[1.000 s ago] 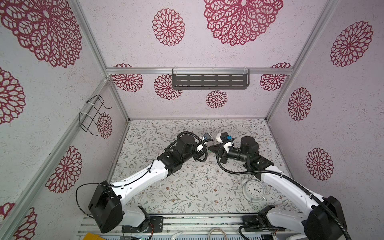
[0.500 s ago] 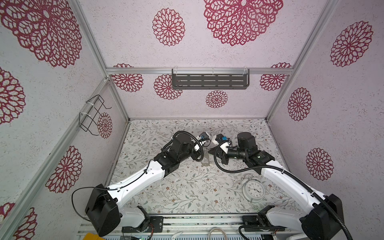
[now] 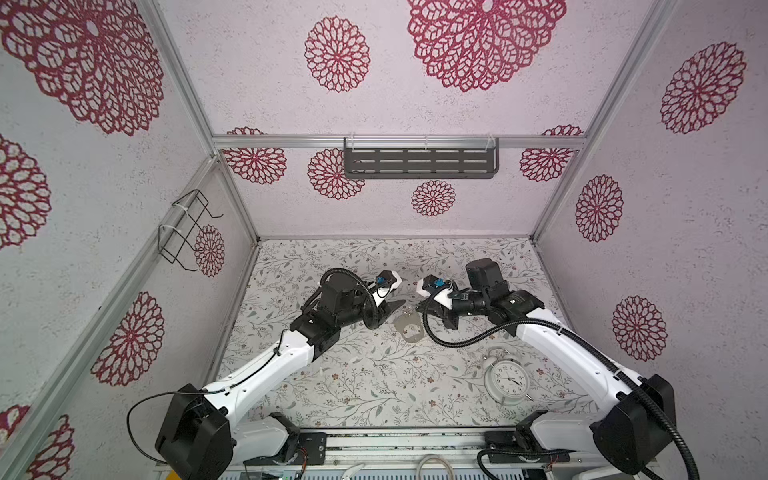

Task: Remove the keys from the keyring

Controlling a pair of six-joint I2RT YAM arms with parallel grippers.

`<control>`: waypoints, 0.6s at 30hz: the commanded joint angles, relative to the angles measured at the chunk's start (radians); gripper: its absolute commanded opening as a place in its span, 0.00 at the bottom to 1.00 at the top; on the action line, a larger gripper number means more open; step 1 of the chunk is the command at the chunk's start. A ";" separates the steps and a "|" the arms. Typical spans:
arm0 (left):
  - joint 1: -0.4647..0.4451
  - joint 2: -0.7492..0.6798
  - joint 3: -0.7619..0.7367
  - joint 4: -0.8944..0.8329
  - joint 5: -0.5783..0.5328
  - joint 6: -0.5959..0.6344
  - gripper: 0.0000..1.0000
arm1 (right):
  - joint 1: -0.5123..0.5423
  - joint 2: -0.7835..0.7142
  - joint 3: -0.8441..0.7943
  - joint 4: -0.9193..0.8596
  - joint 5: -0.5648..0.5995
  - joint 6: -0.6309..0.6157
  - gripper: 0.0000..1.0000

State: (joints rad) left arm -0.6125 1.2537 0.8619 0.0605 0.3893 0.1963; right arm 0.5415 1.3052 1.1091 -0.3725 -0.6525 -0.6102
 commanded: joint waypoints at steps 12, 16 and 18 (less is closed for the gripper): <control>-0.034 0.021 -0.058 0.105 0.079 0.016 0.44 | -0.002 -0.018 0.025 0.040 -0.045 0.012 0.00; -0.042 0.043 -0.057 0.125 0.068 0.008 0.38 | -0.002 -0.032 0.009 0.072 -0.056 0.030 0.00; -0.047 0.050 -0.055 0.137 0.064 0.004 0.36 | -0.002 -0.032 0.009 0.072 -0.057 0.036 0.00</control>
State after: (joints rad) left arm -0.6518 1.2926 0.7860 0.1505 0.4568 0.1974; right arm 0.5411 1.3048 1.1084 -0.3477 -0.6697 -0.5987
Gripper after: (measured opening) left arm 0.369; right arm 0.066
